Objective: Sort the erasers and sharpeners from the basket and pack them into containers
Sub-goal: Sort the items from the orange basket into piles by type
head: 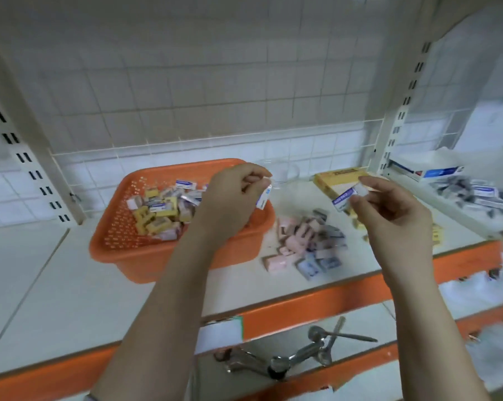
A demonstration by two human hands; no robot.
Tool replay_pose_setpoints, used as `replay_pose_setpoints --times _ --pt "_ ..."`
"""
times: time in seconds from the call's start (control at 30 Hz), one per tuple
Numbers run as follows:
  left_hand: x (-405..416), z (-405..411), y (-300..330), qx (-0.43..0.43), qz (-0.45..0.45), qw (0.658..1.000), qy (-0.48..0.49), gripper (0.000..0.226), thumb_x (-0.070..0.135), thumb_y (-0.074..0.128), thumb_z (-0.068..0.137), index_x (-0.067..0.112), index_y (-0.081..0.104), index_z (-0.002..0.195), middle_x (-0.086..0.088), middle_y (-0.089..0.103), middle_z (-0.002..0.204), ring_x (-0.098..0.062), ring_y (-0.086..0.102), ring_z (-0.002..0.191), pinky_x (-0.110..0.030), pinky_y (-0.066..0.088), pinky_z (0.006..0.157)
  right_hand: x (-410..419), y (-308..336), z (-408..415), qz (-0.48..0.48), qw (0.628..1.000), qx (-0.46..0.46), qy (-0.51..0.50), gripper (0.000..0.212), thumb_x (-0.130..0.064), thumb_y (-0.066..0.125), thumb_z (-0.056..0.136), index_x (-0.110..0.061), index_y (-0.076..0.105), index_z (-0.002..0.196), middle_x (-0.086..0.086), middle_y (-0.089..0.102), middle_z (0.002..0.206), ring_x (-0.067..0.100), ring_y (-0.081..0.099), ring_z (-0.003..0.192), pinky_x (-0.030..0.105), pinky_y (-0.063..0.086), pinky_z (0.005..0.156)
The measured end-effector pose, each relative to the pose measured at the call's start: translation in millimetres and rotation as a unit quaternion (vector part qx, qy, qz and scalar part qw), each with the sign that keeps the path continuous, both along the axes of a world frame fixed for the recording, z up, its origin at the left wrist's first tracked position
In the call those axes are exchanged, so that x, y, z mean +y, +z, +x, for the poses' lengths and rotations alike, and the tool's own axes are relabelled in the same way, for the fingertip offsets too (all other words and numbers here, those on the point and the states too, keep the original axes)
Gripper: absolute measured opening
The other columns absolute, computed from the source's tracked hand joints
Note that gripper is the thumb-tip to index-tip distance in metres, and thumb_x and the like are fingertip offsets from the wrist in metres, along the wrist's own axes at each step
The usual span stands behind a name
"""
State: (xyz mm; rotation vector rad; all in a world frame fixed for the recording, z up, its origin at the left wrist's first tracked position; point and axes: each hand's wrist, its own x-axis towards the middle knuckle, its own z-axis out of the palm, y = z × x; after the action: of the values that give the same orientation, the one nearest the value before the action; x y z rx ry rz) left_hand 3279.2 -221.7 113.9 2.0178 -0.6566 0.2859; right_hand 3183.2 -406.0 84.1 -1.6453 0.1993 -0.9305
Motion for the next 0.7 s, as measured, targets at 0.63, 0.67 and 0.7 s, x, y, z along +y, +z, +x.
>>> replay_pose_setpoints --times 0.63,0.67,0.7 --pt "-258 -103 -27 0.076 -0.089 0.993 0.004 0.011 0.018 0.063 0.087 0.028 0.068 0.089 0.021 0.064 0.077 0.015 0.057 0.071 -0.001 0.039 0.057 -359 -9 -4 -0.181 0.938 0.257 -0.149 0.025 -0.018 0.064 0.087 -0.008 0.064 0.11 0.012 0.07 0.09 0.019 0.057 0.072 0.017 0.032 0.062" --pt "-265 -101 -27 0.079 -0.089 0.993 -0.003 0.011 0.018 0.064 0.086 0.028 0.068 0.088 0.021 0.064 0.076 0.014 0.057 0.073 -0.001 0.04 0.059 -366 -9 2 -0.188 0.932 0.271 -0.147 0.024 -0.017 0.064 0.087 -0.007 0.065 0.109 0.013 0.071 0.091 0.02 0.058 0.072 0.016 0.032 0.061" --pt "-270 -98 -28 0.081 -0.088 0.993 -0.01 0.011 0.019 0.064 0.086 0.029 0.068 0.087 0.02 0.065 0.076 0.013 0.058 0.074 -0.002 0.041 0.061 -371 -9 7 -0.194 0.927 0.286 -0.145 0.023 -0.017 0.064 0.087 -0.006 0.066 0.107 0.014 0.071 0.091 0.022 0.06 0.074 0.016 0.033 0.061"
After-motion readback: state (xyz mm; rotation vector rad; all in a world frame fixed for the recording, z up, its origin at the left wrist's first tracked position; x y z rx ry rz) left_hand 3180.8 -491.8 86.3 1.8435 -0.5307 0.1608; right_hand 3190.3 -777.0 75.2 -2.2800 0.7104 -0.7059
